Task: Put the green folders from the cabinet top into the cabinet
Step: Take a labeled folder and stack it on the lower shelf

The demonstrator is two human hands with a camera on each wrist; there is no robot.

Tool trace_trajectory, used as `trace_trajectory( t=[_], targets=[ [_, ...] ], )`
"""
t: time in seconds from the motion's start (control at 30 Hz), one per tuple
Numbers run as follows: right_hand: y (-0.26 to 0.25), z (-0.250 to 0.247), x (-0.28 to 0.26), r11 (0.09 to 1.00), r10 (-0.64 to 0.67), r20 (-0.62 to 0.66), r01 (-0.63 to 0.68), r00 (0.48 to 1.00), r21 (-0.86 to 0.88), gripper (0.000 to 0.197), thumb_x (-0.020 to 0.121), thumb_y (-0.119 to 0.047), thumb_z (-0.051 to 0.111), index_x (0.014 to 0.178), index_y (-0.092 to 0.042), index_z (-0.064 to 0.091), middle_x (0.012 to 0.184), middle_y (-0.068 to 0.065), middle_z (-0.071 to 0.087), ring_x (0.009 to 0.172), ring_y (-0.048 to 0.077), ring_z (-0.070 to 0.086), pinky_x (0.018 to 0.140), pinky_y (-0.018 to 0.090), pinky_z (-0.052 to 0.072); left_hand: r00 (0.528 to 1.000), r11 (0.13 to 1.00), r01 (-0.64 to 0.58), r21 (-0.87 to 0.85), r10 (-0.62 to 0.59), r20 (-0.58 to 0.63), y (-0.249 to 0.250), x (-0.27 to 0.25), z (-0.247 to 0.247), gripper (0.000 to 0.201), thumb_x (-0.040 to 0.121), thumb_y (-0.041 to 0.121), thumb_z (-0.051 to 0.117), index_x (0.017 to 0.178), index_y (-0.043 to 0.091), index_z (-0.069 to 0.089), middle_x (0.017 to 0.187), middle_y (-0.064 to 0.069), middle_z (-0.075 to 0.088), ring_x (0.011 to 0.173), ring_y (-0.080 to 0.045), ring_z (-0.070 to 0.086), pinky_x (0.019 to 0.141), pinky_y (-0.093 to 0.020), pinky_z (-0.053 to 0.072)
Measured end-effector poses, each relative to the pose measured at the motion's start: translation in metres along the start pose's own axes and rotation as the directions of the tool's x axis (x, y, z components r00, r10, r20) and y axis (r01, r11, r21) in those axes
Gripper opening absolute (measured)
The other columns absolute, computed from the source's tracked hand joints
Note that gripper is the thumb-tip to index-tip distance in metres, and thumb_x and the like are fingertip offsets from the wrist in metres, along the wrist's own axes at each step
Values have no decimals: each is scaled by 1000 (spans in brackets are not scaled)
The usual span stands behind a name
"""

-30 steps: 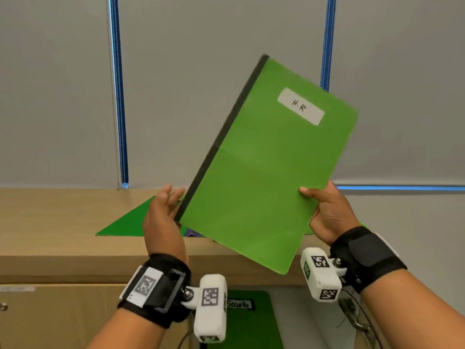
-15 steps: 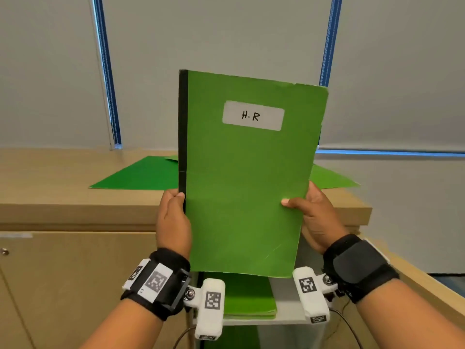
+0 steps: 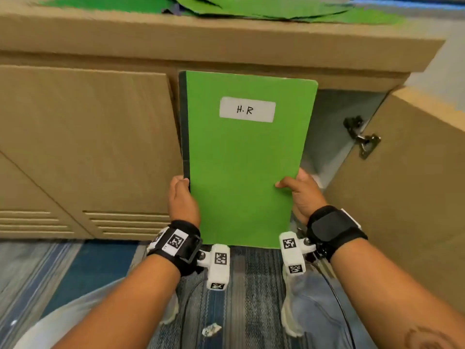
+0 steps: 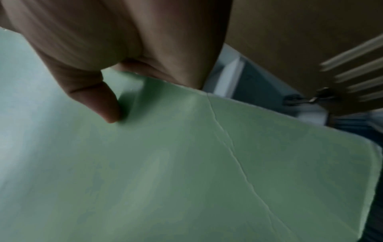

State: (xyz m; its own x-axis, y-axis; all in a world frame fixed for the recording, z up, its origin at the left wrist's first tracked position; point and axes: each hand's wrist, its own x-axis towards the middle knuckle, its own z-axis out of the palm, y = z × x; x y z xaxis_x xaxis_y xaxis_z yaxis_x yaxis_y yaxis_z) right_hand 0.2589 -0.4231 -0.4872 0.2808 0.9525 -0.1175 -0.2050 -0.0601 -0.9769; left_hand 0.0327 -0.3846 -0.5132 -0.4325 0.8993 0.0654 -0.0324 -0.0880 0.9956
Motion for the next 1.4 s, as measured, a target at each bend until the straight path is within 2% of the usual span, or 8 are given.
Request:
trace_trajectory(
  t=[0.2,0.3,0.57,0.73,0.93,1.07,1.23,1.4],
  targets=[
    [89,-26,5,973,228,-48,-228,973,-15,44,71,7,56,112,-6,61,115,25,66,95,35,63,91,57,50,992,983,121,137,-123,9,-83,-20,-7,18,93,3,39,79,7,50,77,-6,45,71,-12,39,61,-17,33],
    [133,-35,8,947,310,-59,-314,949,-67,44,74,11,54,111,-11,63,114,16,69,101,34,64,94,49,51,978,950,201,238,-207,1,-129,-28,-16,19,94,5,39,79,7,51,81,-11,47,79,-18,40,68,-30,30],
    [225,-50,17,870,470,-102,-479,877,-114,41,78,15,51,113,-3,62,109,13,69,97,29,64,82,36,52,907,809,408,424,-413,-84,-209,-45,-22,19,96,10,35,86,11,52,78,-8,47,77,-18,40,60,-31,26],
    [263,-62,33,823,551,-94,-558,829,-102,37,78,16,49,106,-4,65,103,17,69,92,33,64,75,37,53,876,763,464,451,-471,-104,-253,-44,-18,29,99,10,35,106,-5,58,109,-23,61,93,-27,52,79,-31,37],
    [294,-75,71,804,573,-160,-589,804,-79,38,77,14,52,109,-2,62,110,18,66,98,35,63,83,41,52,892,728,332,599,-449,51,-294,-17,2,24,94,11,43,112,7,59,109,-15,63,100,-34,59,84,-35,44],
    [301,-68,110,825,521,-223,-553,824,-118,34,74,11,56,106,-2,58,96,9,60,93,28,55,78,33,44,907,643,-29,766,-305,290,-300,2,20,74,82,29,66,146,11,34,147,-13,33,135,-31,36,113,-38,30],
    [314,-71,157,810,519,-246,-563,819,-165,20,74,8,57,87,-6,63,87,11,65,83,27,56,68,30,45,635,216,-660,720,-352,688,-303,9,31,119,60,91,40,152,29,-1,159,-2,-19,142,-31,-28,115,-50,-15],
    [318,-72,189,759,454,-310,-545,836,-356,52,80,-2,62,130,2,47,116,11,50,106,27,49,86,30,39,352,56,-884,465,-576,738,-331,23,29,135,60,83,56,148,19,-25,150,-9,-39,137,-32,-37,112,-58,-17]
  ],
)
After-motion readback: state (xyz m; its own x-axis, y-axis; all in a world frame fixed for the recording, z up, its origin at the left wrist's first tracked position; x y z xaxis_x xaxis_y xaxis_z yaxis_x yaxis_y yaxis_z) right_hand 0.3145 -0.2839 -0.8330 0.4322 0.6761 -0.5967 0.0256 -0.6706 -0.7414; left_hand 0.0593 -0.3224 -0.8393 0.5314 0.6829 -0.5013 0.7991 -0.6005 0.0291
